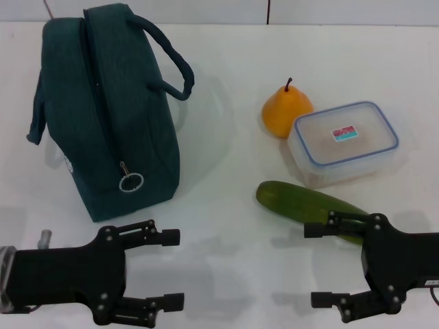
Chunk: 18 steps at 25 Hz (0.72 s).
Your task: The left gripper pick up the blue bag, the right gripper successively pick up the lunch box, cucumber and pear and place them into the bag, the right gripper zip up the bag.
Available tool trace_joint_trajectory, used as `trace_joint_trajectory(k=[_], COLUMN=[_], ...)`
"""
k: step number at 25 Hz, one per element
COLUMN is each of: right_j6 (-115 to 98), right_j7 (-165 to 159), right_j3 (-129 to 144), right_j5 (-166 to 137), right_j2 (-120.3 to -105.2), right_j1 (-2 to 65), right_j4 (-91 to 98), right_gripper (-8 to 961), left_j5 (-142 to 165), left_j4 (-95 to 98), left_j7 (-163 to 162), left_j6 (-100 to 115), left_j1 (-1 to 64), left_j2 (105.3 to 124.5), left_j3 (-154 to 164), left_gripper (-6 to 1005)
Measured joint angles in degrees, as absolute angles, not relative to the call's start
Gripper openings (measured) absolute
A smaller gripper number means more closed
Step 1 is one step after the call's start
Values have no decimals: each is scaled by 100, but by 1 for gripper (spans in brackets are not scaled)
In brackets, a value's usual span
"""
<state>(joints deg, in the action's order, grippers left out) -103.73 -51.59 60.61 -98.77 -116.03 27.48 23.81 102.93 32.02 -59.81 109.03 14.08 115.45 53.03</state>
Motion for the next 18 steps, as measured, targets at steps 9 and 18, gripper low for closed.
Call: trace_joint_trajectory(k=[9,18], right_j6=[-10291,-10283], right_j7=[-5189,-5200], right_j3=[6082,6082], right_j5=[-9870,-9869], right_j2=[-11601,-11601], right_j1=[2790,2837], right_j4=[2381,2382], right_gripper=[870,870], left_j5=[10264,10255], left_j4=[3310,3554], left_j7=[-6474,-6921], left_j6=[10908,11090], left_j1=[1463,1428], left_j2=[11470,11406], left_j3=[5283,5089], left_gripper=[890,891])
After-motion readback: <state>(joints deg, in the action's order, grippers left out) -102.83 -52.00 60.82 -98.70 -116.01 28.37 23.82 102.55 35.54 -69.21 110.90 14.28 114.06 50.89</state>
